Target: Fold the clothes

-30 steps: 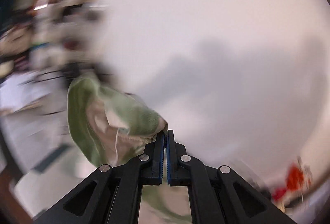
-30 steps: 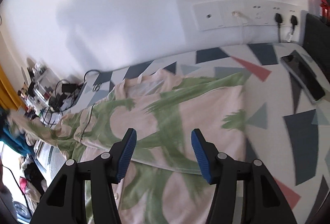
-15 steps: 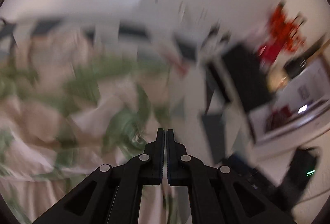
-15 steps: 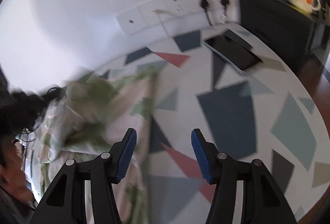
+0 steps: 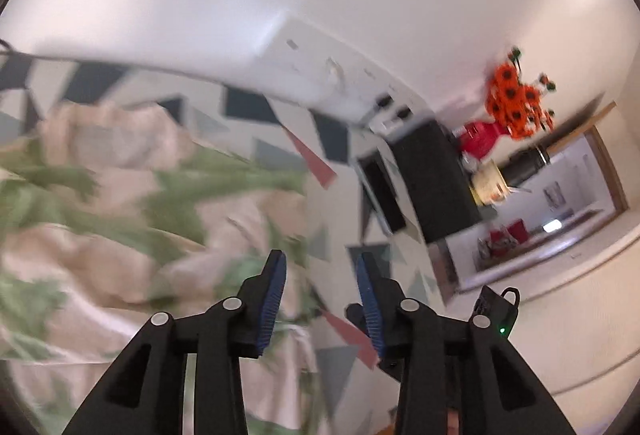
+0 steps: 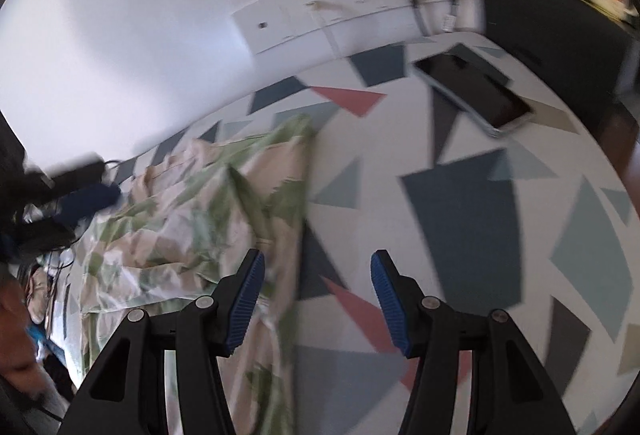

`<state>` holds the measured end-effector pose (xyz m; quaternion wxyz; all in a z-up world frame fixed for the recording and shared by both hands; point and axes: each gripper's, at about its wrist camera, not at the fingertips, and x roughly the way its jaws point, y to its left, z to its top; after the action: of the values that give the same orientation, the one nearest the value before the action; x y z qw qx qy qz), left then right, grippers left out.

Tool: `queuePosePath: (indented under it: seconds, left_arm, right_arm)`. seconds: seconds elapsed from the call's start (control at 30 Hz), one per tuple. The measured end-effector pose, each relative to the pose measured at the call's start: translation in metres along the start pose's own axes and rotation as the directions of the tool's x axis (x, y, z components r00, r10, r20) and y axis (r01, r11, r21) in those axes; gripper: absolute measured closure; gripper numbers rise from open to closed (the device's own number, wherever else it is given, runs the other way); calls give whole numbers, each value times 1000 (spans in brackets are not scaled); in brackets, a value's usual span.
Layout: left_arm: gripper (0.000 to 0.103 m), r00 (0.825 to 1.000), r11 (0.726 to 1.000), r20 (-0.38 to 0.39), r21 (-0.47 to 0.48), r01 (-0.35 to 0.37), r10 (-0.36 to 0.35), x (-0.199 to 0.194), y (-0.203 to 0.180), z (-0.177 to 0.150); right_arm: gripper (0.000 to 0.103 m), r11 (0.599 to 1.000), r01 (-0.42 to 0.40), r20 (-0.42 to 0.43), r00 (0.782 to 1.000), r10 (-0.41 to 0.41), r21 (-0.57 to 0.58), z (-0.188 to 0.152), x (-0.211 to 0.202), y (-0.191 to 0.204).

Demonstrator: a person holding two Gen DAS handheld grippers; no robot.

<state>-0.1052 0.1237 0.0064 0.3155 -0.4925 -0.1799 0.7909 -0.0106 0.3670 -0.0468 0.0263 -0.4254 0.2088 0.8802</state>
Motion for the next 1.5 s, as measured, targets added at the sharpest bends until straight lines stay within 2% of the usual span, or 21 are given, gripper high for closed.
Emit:
queuePosePath:
  seconds: [0.07,0.13,0.2,0.3,0.4,0.5,0.57,0.7,0.8,0.93,1.0,1.07,1.1,1.13,1.2,1.3,1.43,1.47,1.5]
  left_arm:
    - [63,994,995,39,-20,-99,100,-22,26,-3]
    - [63,974,976,74,-55,-211,215,-43,57,-14]
    - [63,939,942,98,-100,-320,329,-65,93,-32]
    - [63,883,877,80,-188,-443,463,-93,146,-61]
    - [63,851,823,48,-287,-490,523,-115,188,-87]
    - [63,833,799,28,-303,-520,553,-126,209,-108]
    - [63,819,792,15,-266,-549,573,-125,211,-115]
    - [63,803,790,7,-186,-584,595,-117,211,-122]
    - [63,785,778,12,-148,-611,619,-111,215,-117]
    - [63,743,738,18,-134,-661,669,-109,225,-105]
    - [63,735,731,29,-143,-668,677,-110,230,-102]
    - [63,726,720,31,-158,-676,687,-111,234,-101]
    - [63,727,721,29,-164,-674,686,-111,236,-100]
    - [63,725,719,30,-170,-674,688,-111,237,-101]
    - [62,720,713,37,-181,-677,693,-112,240,-102]
    - [62,719,713,48,-190,-675,694,-113,240,-102]
    - [62,733,725,43,-197,-660,679,-111,244,-102]
    - [62,738,729,41,-203,-654,674,-111,246,-102]
    - [62,743,732,39,-212,-648,668,-111,248,-103]
  right_arm:
    - [45,998,-39,-13,999,38,-46,2,9,12]
    - [45,995,-67,-37,997,64,-75,2,18,19]
    - [45,990,-94,-52,995,89,-105,3,28,26]
    - [45,982,-132,-64,990,124,-134,10,41,34]
    - [45,977,-138,-65,989,130,-159,20,57,40]
    - [45,974,-151,-92,986,137,-166,29,75,46]
    - [46,970,-166,-116,982,146,-179,31,83,52]
    - [81,952,-211,-166,970,176,-222,27,83,64]
    - [84,932,-271,-210,952,222,-239,21,75,69]
    - [82,921,-279,-251,944,212,-273,21,77,74]
    - [70,929,-261,-250,948,195,-263,25,82,73]
    - [68,939,-258,-260,945,197,-228,28,88,68]
    - [68,941,-267,-273,940,207,-206,28,91,66]
    - [70,944,-275,-286,933,216,-184,28,93,63]
    - [95,939,-295,-283,929,239,-174,27,87,63]
    - [98,931,-336,-273,917,290,-140,31,69,60]
    - [97,929,-362,-265,906,330,-82,40,53,55]
    - [93,934,-347,-284,907,310,-89,39,57,56]
    - [85,940,-327,-307,909,283,-100,36,62,57]
